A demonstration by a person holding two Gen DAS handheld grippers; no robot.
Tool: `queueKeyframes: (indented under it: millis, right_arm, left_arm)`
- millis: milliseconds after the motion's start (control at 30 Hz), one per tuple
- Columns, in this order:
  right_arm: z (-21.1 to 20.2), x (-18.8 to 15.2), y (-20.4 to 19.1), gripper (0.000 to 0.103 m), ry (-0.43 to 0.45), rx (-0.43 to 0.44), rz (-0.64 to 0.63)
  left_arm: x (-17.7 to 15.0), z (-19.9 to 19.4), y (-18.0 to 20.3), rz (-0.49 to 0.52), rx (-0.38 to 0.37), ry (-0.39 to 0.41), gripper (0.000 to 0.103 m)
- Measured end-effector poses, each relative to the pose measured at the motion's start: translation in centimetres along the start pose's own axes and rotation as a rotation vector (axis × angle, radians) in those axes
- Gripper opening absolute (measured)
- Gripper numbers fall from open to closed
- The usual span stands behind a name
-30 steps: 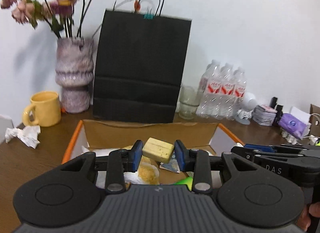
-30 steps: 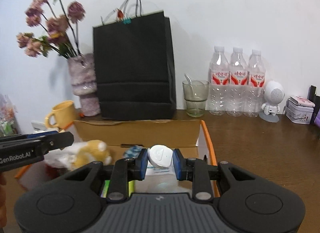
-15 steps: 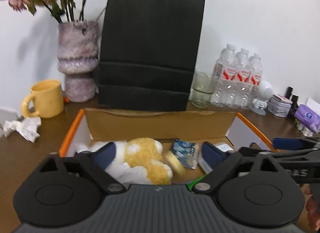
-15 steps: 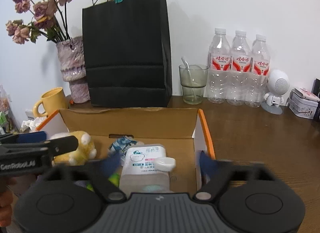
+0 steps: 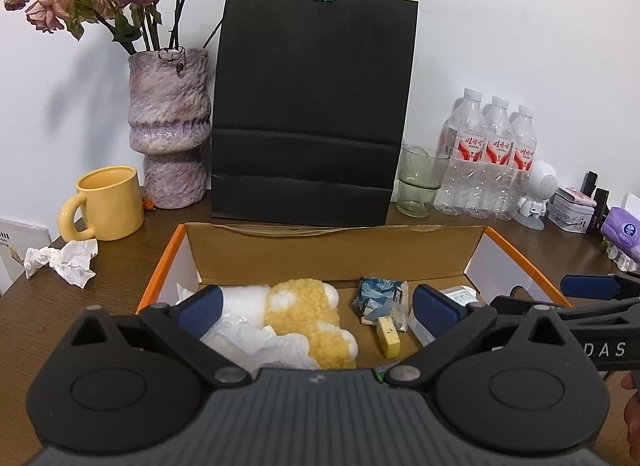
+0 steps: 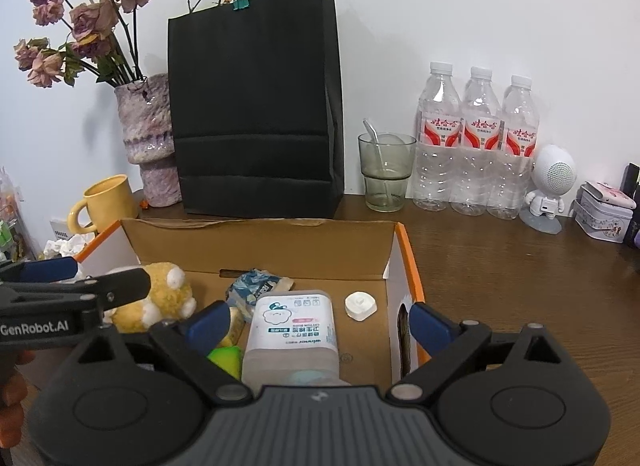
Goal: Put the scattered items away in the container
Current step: 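Lower the soap bar and packet into the box and open both tools, then grasp a clear wrapped packet with the left tool while the right tool grasps another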
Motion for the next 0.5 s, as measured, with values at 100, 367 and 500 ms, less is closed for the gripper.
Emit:
queueKeyframes:
  millis: [100, 367, 500]
  right_arm:
    - [0.1, 0.0, 0.0, 0.096, 0.000, -0.004, 0.001]
    - [-0.2, -0.1, -0.2, 0.096, 0.008, -0.009, 0.001]
    - [-1.5, -0.6, -0.6, 0.096, 0.028, -0.017, -0.009]
  left_arm:
    - [-0.1, 0.0, 0.0, 0.003, 0.002, 0.001, 0.103]
    - [-0.2, -0.6, -0.1, 0.000, 0.002, 0.003, 0.103]
    - [-0.6, -2.1, -0.6, -0.013, -0.006, 0.020, 0.103]
Point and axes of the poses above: each gripper's, at about its wrist camera, not at the fingertips, and z roughly the way its jaws point, y to its right, x to its top, the point moved 1 cm from there along z, roughly the way its jaws point, and after that the axes turned 13 degrees about -y, right-handed, at the moved point
